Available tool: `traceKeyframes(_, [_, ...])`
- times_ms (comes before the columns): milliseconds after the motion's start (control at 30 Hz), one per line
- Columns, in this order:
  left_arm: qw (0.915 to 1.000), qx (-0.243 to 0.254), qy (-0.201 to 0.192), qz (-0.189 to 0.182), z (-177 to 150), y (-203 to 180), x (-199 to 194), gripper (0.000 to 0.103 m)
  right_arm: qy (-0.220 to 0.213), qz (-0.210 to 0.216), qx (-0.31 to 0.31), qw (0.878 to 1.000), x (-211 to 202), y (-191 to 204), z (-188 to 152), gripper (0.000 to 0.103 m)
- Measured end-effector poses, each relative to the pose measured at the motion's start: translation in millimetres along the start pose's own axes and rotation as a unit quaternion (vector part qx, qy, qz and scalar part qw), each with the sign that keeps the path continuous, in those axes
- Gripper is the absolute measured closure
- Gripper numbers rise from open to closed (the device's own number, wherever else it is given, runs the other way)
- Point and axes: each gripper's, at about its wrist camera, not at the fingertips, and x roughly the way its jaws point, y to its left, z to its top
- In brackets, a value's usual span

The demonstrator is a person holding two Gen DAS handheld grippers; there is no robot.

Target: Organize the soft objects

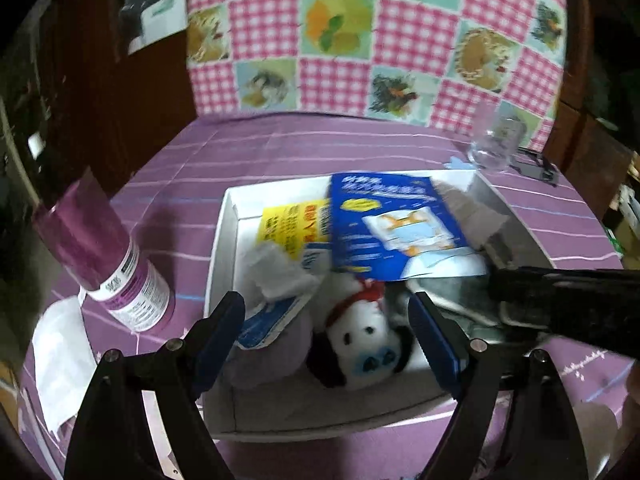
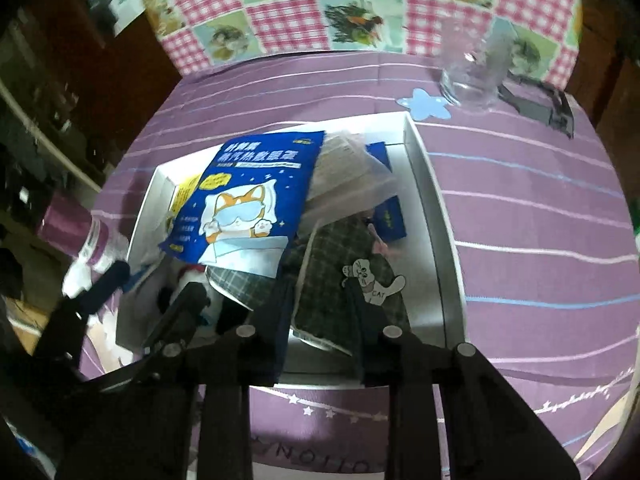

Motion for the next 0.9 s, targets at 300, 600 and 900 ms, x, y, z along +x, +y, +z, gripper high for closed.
traceKeyframes(300, [0.9995,-0.018,-0.025,-0.010,8.5,3.4,-23.0,0.019,-0.037,-0.004,-0.056,0.998,-33.1,16.2,-5.0,0.070])
traceKeyframes(600, [0.9982,-0.025,-0.028,-0.046,-9.9,1.6,-83.1,0.019,-0.052,-0.005,-0.055,0.997,-90.9,-3.8,-43.5,0.052])
traceKeyframes(900, [0.9960,0.032,-0.036,-0.076,-72.4,-19.2,-136.2,0.019,-0.054,-0.006,-0.045,0.997,-121.5,-24.6,-118.0,0.049])
